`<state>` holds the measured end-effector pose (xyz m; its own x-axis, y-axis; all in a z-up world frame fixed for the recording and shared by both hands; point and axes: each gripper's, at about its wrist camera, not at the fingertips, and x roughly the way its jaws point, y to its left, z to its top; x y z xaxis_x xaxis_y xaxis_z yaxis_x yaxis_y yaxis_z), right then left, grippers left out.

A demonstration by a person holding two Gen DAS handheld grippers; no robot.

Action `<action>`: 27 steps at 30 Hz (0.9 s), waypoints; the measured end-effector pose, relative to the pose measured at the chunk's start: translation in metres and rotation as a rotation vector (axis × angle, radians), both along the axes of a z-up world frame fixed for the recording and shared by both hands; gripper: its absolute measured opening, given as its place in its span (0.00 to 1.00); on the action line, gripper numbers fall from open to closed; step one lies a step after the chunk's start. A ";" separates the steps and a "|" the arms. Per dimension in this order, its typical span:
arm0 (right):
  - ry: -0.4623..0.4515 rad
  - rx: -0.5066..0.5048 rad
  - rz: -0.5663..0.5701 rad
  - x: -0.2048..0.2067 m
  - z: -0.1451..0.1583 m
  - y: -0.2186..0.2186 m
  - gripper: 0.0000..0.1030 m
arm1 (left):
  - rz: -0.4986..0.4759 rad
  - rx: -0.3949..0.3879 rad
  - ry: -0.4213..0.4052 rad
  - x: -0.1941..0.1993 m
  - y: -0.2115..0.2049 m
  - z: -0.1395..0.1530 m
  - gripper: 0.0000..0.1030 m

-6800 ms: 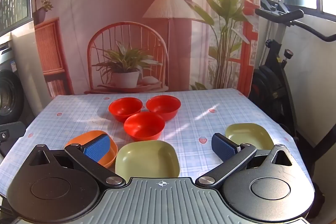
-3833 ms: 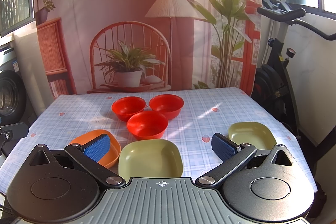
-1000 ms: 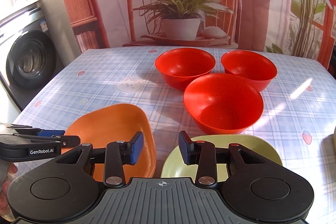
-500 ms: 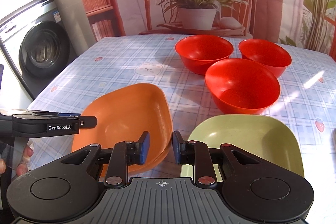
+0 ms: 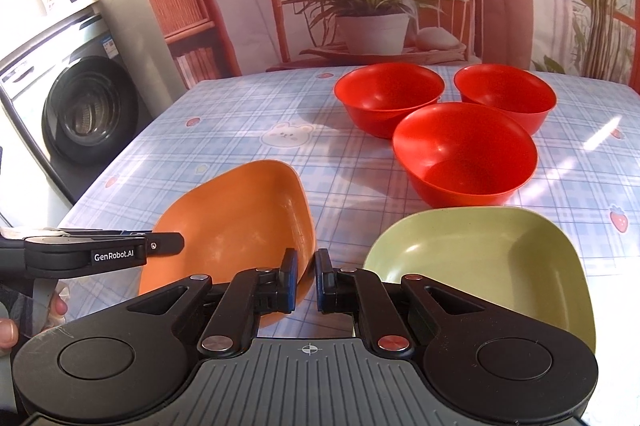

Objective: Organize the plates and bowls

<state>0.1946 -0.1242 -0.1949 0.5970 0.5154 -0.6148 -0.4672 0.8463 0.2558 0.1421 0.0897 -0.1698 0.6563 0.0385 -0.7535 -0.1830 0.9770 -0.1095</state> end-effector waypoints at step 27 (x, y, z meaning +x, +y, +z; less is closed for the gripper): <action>-0.053 0.161 -0.144 -0.026 0.023 -0.077 0.08 | -0.163 0.138 -0.065 0.010 -0.069 0.048 0.10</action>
